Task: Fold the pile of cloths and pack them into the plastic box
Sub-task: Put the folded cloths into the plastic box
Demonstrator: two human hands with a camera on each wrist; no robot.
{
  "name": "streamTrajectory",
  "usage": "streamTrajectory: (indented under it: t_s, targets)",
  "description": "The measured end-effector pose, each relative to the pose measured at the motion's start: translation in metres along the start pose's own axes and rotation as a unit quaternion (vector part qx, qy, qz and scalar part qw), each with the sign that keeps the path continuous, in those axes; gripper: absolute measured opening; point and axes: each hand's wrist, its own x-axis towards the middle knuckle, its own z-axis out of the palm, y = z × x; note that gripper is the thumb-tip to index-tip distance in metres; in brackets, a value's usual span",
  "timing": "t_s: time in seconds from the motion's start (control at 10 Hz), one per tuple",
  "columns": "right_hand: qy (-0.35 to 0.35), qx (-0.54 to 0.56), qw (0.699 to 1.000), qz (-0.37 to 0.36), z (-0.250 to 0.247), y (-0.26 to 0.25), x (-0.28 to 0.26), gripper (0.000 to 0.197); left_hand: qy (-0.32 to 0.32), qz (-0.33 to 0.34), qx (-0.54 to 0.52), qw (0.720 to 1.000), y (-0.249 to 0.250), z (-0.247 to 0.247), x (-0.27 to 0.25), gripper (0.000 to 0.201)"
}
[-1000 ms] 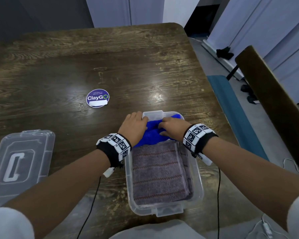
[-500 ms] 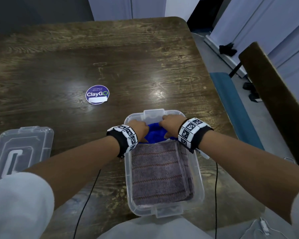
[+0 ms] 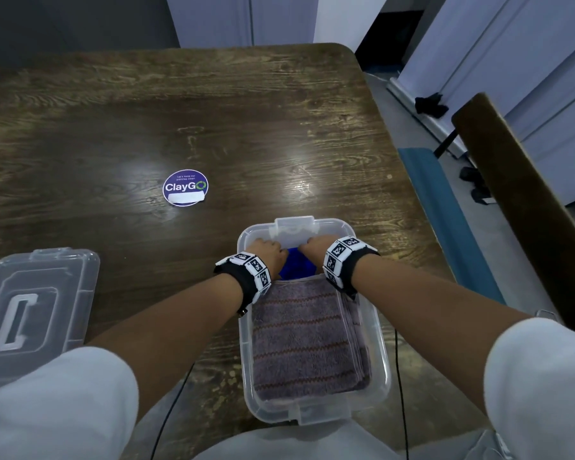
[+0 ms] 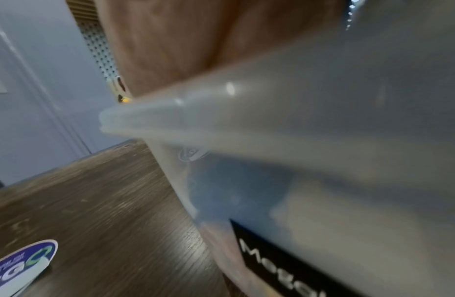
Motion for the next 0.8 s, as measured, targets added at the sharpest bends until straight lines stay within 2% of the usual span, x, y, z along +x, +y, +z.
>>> streamTrajectory:
  t_s: [0.2, 0.3, 0.4, 0.5, 0.6, 0.7, 0.8]
  targets:
    - [0.009, 0.054, 0.998, -0.032, -0.010, 0.003, -0.019, 0.034, -0.017, -0.001, -0.098, 0.995, -0.007, -0.010, -0.017, 0.036]
    - [0.016, 0.073, 0.997, -0.020, -0.023, -0.006, -0.032, 0.037, 0.000, -0.001, -0.135, 0.991, -0.011, -0.013, -0.033, 0.029]
    - [0.033, 0.067, 0.997, -0.032, -0.034, -0.017, -0.042, 0.036, 0.071, 0.017, -0.170, 0.983, -0.021, -0.012, -0.053, 0.027]
    - [0.061, 0.070, 0.995, -0.042, -0.048, -0.038, -0.052, 0.037, 0.196, 0.016, -0.188, 0.962, -0.032, -0.005, -0.081, 0.034]
    - [0.104, 0.088, 0.989, -0.049, -0.068, -0.068, -0.065, 0.031, 0.279, -0.045, -0.270, 0.920, -0.046, 0.013, -0.114, 0.032]
    - [0.163, 0.143, 0.974, -0.061, -0.082, -0.107, -0.070, 0.022, 0.330, -0.124, -0.370, 0.859, -0.069, 0.052, -0.144, 0.024]
    - [0.187, 0.190, 0.960, -0.085, -0.090, -0.160, -0.071, 0.017, 0.327, -0.201, -0.417, 0.824, -0.092, 0.103, -0.175, 0.020]
